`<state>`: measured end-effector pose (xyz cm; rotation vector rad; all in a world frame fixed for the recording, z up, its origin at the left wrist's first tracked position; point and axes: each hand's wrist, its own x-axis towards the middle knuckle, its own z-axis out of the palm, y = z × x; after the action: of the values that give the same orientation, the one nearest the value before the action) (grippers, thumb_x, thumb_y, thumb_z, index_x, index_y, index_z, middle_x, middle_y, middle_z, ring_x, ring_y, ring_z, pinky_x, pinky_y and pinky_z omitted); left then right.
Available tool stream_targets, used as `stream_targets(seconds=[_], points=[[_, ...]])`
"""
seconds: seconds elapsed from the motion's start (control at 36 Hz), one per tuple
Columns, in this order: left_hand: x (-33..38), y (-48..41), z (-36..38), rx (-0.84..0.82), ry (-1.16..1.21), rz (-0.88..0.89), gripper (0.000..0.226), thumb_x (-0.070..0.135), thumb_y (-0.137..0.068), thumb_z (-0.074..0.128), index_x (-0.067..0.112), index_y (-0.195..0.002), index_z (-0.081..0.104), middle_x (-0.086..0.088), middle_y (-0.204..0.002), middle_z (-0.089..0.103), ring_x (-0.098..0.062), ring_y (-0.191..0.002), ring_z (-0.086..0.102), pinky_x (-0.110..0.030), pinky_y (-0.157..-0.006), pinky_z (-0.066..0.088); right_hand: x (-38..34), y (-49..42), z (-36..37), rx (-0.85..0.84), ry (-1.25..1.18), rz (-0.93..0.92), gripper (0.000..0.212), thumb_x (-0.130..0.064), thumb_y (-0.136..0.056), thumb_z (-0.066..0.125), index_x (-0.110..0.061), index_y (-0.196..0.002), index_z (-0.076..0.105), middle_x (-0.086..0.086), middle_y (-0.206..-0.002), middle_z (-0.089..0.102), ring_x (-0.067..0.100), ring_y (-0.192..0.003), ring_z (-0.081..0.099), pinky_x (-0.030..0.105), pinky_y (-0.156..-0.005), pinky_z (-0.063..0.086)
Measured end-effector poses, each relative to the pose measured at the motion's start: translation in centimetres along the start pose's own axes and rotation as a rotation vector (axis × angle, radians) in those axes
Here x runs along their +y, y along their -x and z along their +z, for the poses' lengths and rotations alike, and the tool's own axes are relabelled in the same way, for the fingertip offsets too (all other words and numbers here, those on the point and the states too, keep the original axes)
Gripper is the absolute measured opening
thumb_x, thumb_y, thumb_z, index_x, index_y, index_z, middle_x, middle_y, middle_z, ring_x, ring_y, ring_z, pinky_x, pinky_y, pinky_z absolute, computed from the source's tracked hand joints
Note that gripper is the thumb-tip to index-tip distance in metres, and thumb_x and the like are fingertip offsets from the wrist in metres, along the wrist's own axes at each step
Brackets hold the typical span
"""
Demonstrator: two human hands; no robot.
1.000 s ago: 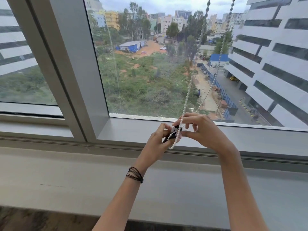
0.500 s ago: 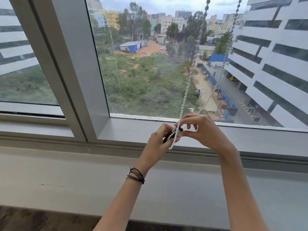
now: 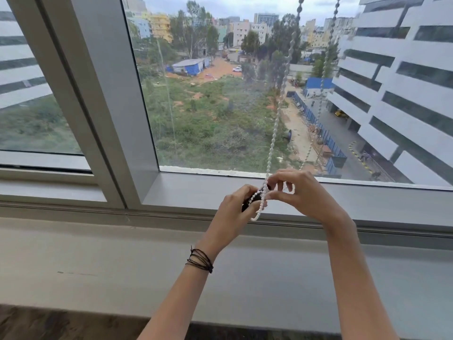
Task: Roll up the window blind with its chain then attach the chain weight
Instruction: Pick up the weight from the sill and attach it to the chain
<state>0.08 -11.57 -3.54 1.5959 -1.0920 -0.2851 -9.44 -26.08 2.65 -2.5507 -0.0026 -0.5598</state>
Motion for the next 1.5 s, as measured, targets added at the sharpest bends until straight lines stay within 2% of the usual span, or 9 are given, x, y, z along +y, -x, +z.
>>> stream_targets(seconds=[0.14, 0.44, 0.69, 0.81, 0.92, 1.14, 1.28, 1.39, 1.5], points=[[0.0, -0.2, -0.5, -0.029, 0.051, 0.000, 0.011, 0.015, -0.092, 0.057, 0.014, -0.102, 0.062, -0.005, -0.088, 0.072, -0.023, -0.085, 0.069, -0.045, -0.079, 0.053, 0.0, 0.1, 0.4, 0.013, -0.005, -0.017, 0.009, -0.018, -0.079, 0.070, -0.011, -0.084, 0.066, -0.021, -0.067, 0.050, -0.005, -0.068, 0.049, 0.011, -0.059, 0.036], [-0.6, -0.2, -0.9, -0.119, 0.259, -0.065, 0.014, 0.010, -0.093, 0.057, 0.018, -0.101, 0.065, 0.009, -0.080, 0.071, -0.006, -0.079, 0.070, -0.014, -0.074, 0.051, 0.0, 0.1, 0.9, -0.035, -0.013, -0.045, 0.013, -0.014, -0.081, 0.070, -0.009, -0.092, 0.066, -0.007, -0.081, 0.061, 0.003, -0.072, 0.051, 0.015, -0.060, 0.036], [-1.0, -0.1, -0.9, -0.236, 0.354, -0.122, 0.017, 0.004, -0.094, 0.051, -0.005, -0.106, 0.060, -0.008, -0.089, 0.068, -0.015, -0.083, 0.066, -0.022, -0.083, 0.053, 0.2, 0.1, 0.9, -0.083, 0.004, -0.006, 0.013, -0.013, -0.080, 0.071, -0.010, -0.093, 0.067, -0.018, -0.075, 0.055, 0.000, -0.069, 0.051, 0.010, -0.059, 0.037], [-1.0, -0.2, -0.5, -0.237, 0.386, -0.135, 0.014, 0.002, -0.093, 0.052, 0.003, -0.105, 0.059, -0.007, -0.090, 0.069, -0.009, -0.085, 0.069, -0.018, -0.082, 0.052, 0.6, 0.4, 1.2, -0.063, -0.003, 0.006, 0.015, -0.010, -0.080, 0.071, -0.012, -0.094, 0.067, -0.010, -0.081, 0.060, 0.004, -0.070, 0.053, 0.013, -0.059, 0.038], [-1.2, -0.7, 0.0, -0.151, 0.358, -0.177, 0.013, 0.009, -0.089, 0.062, 0.012, -0.101, 0.063, -0.002, -0.089, 0.072, -0.014, -0.088, 0.070, -0.028, -0.089, 0.055, 0.8, 0.8, 1.7, 0.046, -0.035, 0.005, 0.020, -0.004, -0.077, 0.072, -0.009, -0.096, 0.068, -0.001, -0.094, 0.063, 0.008, -0.071, 0.055, 0.017, -0.059, 0.043], [-1.9, -1.4, 0.7, 0.037, 0.166, -0.172, 0.022, 0.017, -0.078, 0.075, 0.008, -0.095, 0.065, -0.006, -0.080, 0.074, -0.014, -0.078, 0.069, -0.031, -0.076, 0.055, 1.4, 1.9, 4.0, 0.303, -0.093, 0.044, 0.023, 0.001, -0.078, 0.069, -0.010, -0.098, 0.068, 0.001, -0.098, 0.058, 0.003, -0.074, 0.057, 0.015, -0.069, 0.050], [-2.4, -1.3, 1.6, 0.085, 0.130, -0.119, 0.018, 0.016, -0.079, 0.075, 0.007, -0.089, 0.063, -0.011, -0.083, 0.074, -0.015, -0.080, 0.071, -0.021, -0.071, 0.056, 2.0, 3.6, 6.2, 0.387, -0.152, 0.114, 0.025, -0.001, -0.082, 0.066, -0.016, -0.102, 0.066, -0.001, -0.098, 0.052, 0.010, -0.075, 0.059, 0.018, -0.069, 0.051], [-2.9, -1.2, 2.1, 0.074, 0.106, -0.106, 0.016, 0.016, -0.077, 0.076, 0.020, -0.077, 0.061, -0.004, -0.079, 0.073, -0.007, -0.075, 0.069, -0.020, -0.068, 0.055, 2.3, 4.8, 7.9, 0.360, -0.242, 0.144, 0.053, 0.006, -0.079, 0.062, -0.032, -0.114, 0.053, -0.005, -0.101, 0.050, 0.007, -0.086, 0.060, 0.016, -0.076, 0.053], [-3.4, -1.1, 2.5, 0.064, 0.083, -0.121, 0.015, 0.012, -0.078, 0.074, 0.015, -0.077, 0.059, -0.010, -0.080, 0.074, -0.020, -0.077, 0.072, -0.039, -0.073, 0.059, 2.7, 5.3, 9.1, 0.363, -0.270, 0.153, 0.067, 0.001, -0.076, 0.069, -0.046, -0.119, 0.044, -0.005, -0.103, 0.052, 0.009, -0.093, 0.061, 0.014, -0.083, 0.051]])
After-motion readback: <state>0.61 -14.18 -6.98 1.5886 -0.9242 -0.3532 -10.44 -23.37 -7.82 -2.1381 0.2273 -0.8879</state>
